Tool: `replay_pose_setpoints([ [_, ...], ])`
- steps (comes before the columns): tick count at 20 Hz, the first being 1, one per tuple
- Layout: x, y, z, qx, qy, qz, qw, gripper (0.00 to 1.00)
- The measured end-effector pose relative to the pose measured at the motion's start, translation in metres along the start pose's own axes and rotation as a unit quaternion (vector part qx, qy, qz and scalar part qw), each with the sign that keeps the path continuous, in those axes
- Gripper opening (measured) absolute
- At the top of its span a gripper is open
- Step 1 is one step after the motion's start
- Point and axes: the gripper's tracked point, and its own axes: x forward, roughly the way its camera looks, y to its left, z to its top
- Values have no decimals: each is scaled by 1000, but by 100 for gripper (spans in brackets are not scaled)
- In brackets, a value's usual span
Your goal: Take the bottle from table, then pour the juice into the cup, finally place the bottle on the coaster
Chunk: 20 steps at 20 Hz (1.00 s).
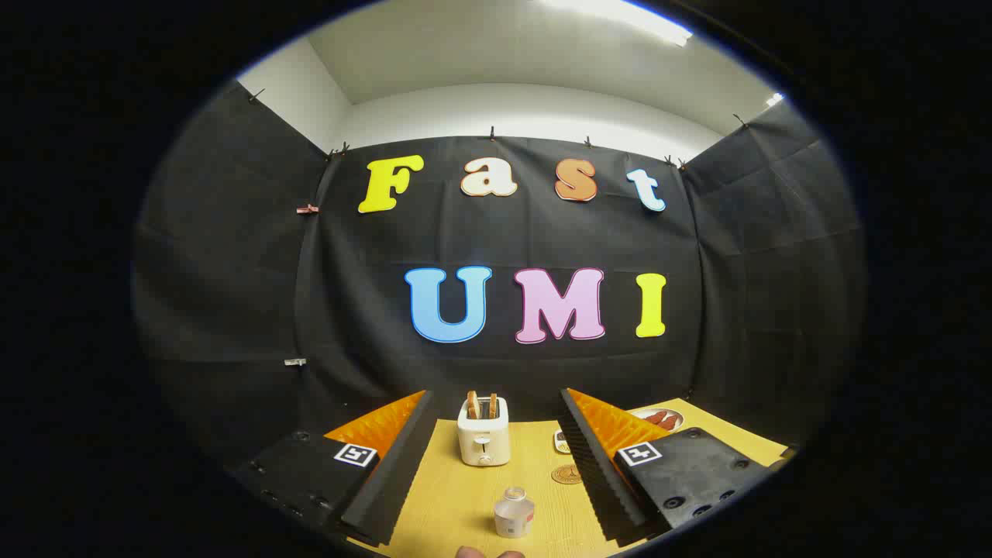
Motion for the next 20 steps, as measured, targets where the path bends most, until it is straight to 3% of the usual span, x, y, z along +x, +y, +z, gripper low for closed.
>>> replay_pose_setpoints([
  [14,3,16,-28,-12,32,28,999,97],
  [20,2,14,-35,-1,29,21,999,97],
])
